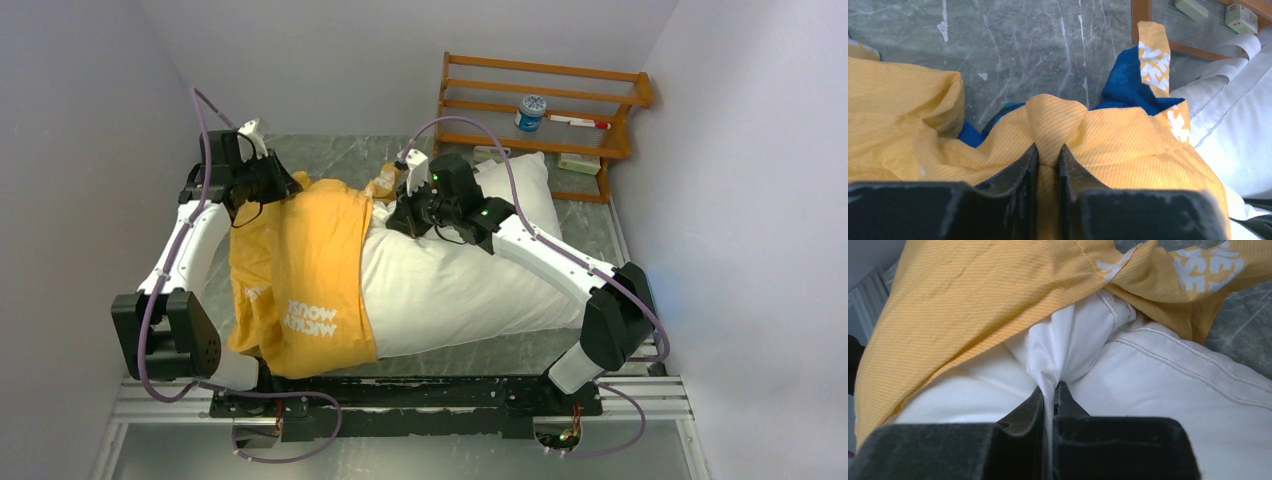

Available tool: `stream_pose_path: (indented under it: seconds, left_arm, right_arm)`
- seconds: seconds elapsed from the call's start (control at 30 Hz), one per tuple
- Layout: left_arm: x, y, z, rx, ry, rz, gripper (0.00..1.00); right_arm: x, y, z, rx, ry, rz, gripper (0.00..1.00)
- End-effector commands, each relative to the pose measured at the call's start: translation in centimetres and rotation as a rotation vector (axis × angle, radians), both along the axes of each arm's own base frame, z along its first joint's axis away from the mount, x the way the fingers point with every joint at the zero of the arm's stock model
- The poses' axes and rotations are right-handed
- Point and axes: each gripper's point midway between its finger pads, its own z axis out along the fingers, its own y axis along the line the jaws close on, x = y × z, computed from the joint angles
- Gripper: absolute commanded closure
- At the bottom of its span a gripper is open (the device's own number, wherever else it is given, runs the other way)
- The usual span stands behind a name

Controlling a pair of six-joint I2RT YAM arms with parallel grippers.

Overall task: Remove the pillowcase from the pillow
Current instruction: Remove the pillow from the pillowcase.

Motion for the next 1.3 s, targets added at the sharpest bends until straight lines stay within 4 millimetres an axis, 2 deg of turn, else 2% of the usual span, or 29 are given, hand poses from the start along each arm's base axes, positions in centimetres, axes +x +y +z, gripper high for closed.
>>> stream_pose_path:
  seconds: [0.0,0.07,0.17,0.27,0.37,0.5,0.6,0.7,0.77,0.87,0.97,1.0,1.1,1.2,1.27]
  left_arm:
    - [0.8,1.1,2.5,0.004,-0.138,0.071,0.85]
    - [1.2,2.2,3.7,0.044,-0.175,0.122,0.95]
    - [1.6,4.3,4.8,0.136,-0.177,0.199,0.95]
    - [1.9,5.5,5.9,0.187,-0.196,0.232,0.95]
    - [1.8,6.8,6.0,0.238,-0.179,0.283,0.95]
    - [0.7,10.5,5.3,0.348,-0.122,0.427,0.95]
    - [-0.5,13.2,5.6,0.400,-0.103,0.531,0.95]
    - [-0.9,14.0,6.1,0.403,-0.121,0.560,0.95]
    - [-0.8,13.8,5.9,0.391,-0.113,0.549,0.95]
    - [0.1,11.4,6.4,0.322,-0.163,0.412,0.90]
    - [1.0,7.6,6.7,0.209,-0.228,0.228,0.70]
    - [1.3,6.3,6.5,0.168,-0.230,0.154,0.68]
    - [2.1,3.3,4.5,0.057,-0.168,-0.014,0.60]
    - [2.7,2.2,1.4,-0.002,-0.073,-0.081,0.51]
    - [2.9,2.0,0.1,-0.020,-0.049,-0.090,0.38]
  right_arm:
    - [-1.3,-2.1,-2.5,-0.089,0.088,-0.037,1.00]
    - [-1.2,-2.4,-2.8,-0.105,0.095,-0.053,1.00]
    - [-1.0,-3.1,-3.6,-0.135,0.108,-0.092,1.00]
    - [-1.0,-3.5,-4.3,-0.153,0.119,-0.105,1.00]
    - [-0.9,-3.8,-4.8,-0.167,0.132,-0.130,1.00]
    - [-0.4,-4.4,-5.2,-0.189,0.141,-0.189,1.00]
    - [0.5,-5.5,-5.6,-0.219,0.137,-0.269,1.00]
    - [1.3,-6.5,-5.8,-0.245,0.137,-0.331,1.00]
    - [1.9,-7.2,-5.9,-0.252,0.139,-0.370,1.00]
    - [1.9,-7.1,-5.5,-0.236,0.140,-0.360,1.00]
    - [1.4,-6.4,-5.1,-0.202,0.142,-0.315,1.00]
    - [1.1,-6.1,-5.0,-0.189,0.145,-0.299,1.00]
    - [0.9,-5.6,-4.8,-0.164,0.163,-0.286,1.00]
    - [0.8,-5.4,-4.6,-0.157,0.166,-0.278,1.00]
    - [0.8,-5.5,-4.5,-0.155,0.166,-0.282,1.00]
